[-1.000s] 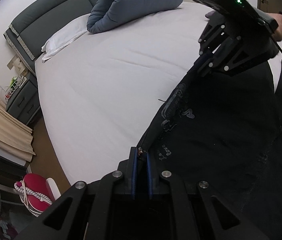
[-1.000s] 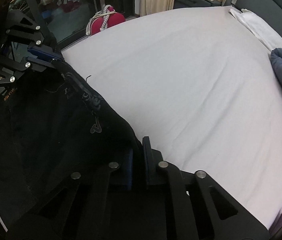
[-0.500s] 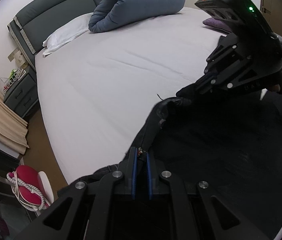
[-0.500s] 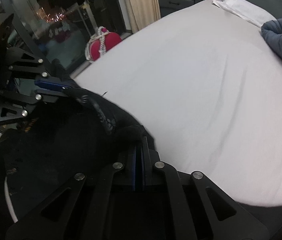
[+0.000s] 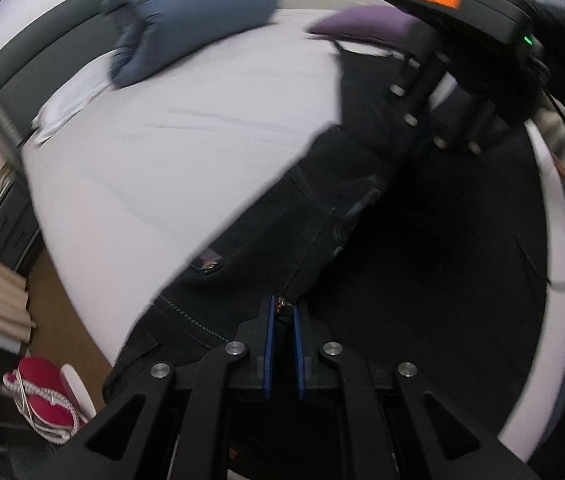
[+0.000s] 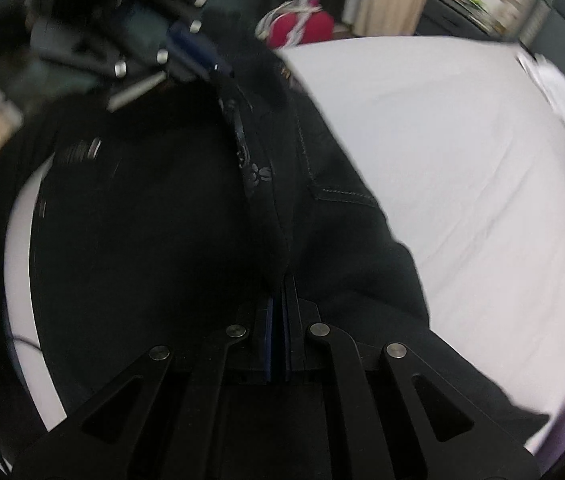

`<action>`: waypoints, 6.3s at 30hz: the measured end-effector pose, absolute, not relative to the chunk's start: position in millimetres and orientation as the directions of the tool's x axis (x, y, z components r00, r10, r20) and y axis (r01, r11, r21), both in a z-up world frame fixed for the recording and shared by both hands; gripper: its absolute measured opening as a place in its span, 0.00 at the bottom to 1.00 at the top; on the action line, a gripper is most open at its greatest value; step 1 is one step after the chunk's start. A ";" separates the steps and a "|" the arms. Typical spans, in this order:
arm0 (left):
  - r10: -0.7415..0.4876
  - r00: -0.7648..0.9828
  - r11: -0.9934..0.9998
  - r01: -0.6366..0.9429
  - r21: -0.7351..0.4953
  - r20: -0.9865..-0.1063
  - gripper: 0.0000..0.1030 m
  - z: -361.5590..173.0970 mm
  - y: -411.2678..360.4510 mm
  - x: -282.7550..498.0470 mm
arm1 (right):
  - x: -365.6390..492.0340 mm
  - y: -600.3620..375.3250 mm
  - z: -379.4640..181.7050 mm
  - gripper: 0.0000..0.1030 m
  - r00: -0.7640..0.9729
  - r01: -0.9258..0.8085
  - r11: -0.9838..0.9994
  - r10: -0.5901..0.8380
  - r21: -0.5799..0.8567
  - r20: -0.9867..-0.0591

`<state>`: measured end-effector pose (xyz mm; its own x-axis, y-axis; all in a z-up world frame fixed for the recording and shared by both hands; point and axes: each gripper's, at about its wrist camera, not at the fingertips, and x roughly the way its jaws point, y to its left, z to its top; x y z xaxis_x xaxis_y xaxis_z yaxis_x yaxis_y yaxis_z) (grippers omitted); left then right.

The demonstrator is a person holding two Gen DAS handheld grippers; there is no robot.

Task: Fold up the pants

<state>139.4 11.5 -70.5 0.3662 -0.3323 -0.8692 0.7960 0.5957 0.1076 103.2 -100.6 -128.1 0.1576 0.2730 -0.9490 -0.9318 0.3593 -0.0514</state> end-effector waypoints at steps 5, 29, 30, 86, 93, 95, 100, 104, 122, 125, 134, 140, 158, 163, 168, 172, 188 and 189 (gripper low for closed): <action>-0.326 0.301 0.519 0.849 0.097 -0.896 0.08 -84.8 0.3 82.2 | 39.9 -96.8 -135.7 0.03 0.181 -0.958 0.257 0.206 -0.125 -0.962; -0.328 0.182 0.436 0.900 0.023 -0.927 0.08 -93.4 -12.1 8.5 | -81.2 -84.5 -143.6 0.03 0.368 -0.924 0.139 0.077 -0.355 -0.927; -0.326 0.181 0.435 0.900 0.023 -0.928 0.08 -94.9 -11.8 8.2 | -81.4 -84.5 -144.6 0.03 0.366 -0.925 0.142 0.078 -0.353 -0.927; -0.461 0.231 0.826 0.464 -0.319 -0.857 0.57 -127.8 -31.5 73.5 | 41.2 -409.0 -90.8 0.80 0.758 0.116 0.687 0.405 0.717 -0.512; -0.473 0.229 0.828 0.445 -0.341 -0.851 0.57 -130.3 -28.5 76.9 | 134.7 -466.0 -160.6 0.55 0.676 0.350 0.526 0.431 0.775 -0.598; -0.476 0.227 0.827 0.445 -0.344 -0.850 0.57 -129.3 -23.3 78.6 | 147.9 -475.3 -178.7 0.52 0.662 0.411 0.487 0.422 0.770 -0.620; -0.489 0.219 0.821 0.443 -0.360 -0.844 0.57 -130.0 -21.1 82.4 | 160.0 -490.0 -201.9 0.52 0.646 0.485 0.456 0.388 0.746 -0.658; -0.493 0.219 0.819 0.444 -0.364 -0.842 0.57 -130.8 -19.9 82.9 | 164.3 -491.8 -208.7 0.52 0.641 0.493 0.452 0.389 0.743 -0.662; -0.479 0.212 0.822 0.449 -0.350 -0.852 0.57 -129.0 -24.5 82.7 | 184.5 -513.9 -156.2 0.02 0.791 0.329 0.493 0.322 0.806 -0.520; -0.485 0.210 0.822 0.440 -0.361 -0.849 0.57 -128.8 -24.0 83.5 | 131.6 -546.5 -114.1 0.02 0.882 0.261 0.450 0.249 0.854 -0.401; -0.490 0.188 0.819 0.435 -0.375 -0.851 0.57 -130.2 -22.3 88.2 | -91.9 -632.9 -210.9 0.02 0.879 0.476 0.006 -0.051 0.880 -0.475; -0.457 0.192 0.829 0.446 -0.338 -0.868 0.57 -127.5 -31.4 88.2 | -96.3 -643.6 -231.2 0.03 0.896 0.443 -0.008 -0.013 0.897 -0.443; -0.440 0.198 0.839 0.439 -0.322 -0.876 0.57 -127.4 -47.4 87.8 | -141.4 -628.1 -241.0 0.02 0.859 0.512 0.030 -0.031 0.858 -0.511; -0.460 0.206 0.837 0.426 -0.343 -0.864 0.57 -128.1 -42.0 88.0 | -144.6 -638.9 -244.1 0.03 0.864 0.502 0.010 0.034 0.865 -0.502; -0.468 0.211 0.835 0.424 -0.351 -0.859 0.57 -128.1 -36.5 89.3 | -160.8 -636.9 -222.1 0.08 0.821 0.567 0.037 -0.102 0.823 -0.561; -0.472 0.214 0.834 0.423 -0.355 -0.855 0.57 -127.3 -31.9 88.9 | -183.2 -641.1 -195.0 0.12 0.770 0.620 0.036 -0.218 0.784 -0.599; -0.460 0.233 0.842 0.422 -0.337 -0.856 0.64 -121.0 -33.3 80.6 | -78.0 -580.1 -235.6 0.00 0.787 0.492 0.289 0.257 0.821 -0.561; -0.467 0.234 0.840 0.418 -0.345 -0.853 0.64 -120.5 -30.2 79.4 | -97.8 -597.1 -234.7 0.00 0.806 0.520 0.253 0.172 0.816 -0.567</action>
